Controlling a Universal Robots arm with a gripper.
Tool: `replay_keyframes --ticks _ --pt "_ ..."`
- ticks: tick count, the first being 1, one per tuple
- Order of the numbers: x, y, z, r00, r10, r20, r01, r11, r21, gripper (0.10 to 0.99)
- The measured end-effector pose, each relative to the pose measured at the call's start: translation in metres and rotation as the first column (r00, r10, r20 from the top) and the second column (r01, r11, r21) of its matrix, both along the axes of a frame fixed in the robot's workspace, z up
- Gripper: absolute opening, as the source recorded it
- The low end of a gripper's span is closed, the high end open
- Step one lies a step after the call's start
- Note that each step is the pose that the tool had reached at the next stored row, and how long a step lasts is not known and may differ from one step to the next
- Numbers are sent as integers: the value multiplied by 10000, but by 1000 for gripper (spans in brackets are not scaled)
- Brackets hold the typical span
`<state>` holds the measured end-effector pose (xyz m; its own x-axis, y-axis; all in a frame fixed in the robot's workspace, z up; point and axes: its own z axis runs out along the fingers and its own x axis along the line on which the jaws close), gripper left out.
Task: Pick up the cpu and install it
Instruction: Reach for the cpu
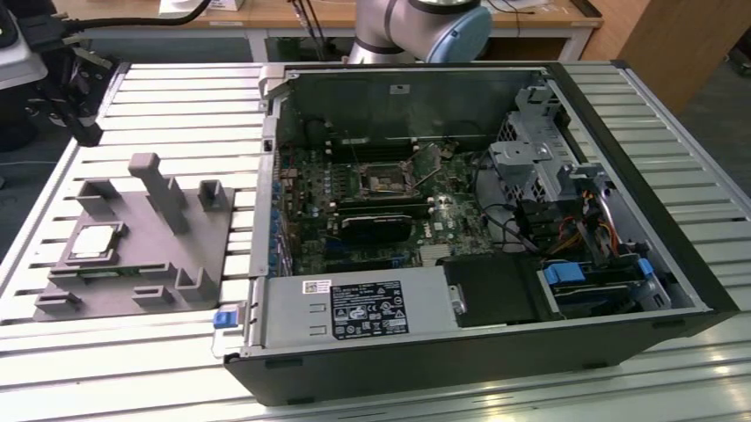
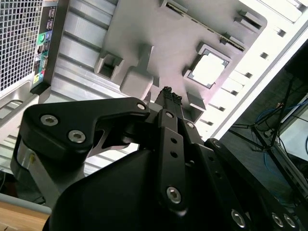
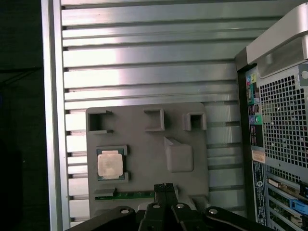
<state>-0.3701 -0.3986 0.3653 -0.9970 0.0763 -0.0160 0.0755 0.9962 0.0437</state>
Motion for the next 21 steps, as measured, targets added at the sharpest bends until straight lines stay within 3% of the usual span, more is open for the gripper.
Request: replay_keyframes --ticks 21 --pt "-194 -5 -29 10000 0 -22 0 10000 0 106"
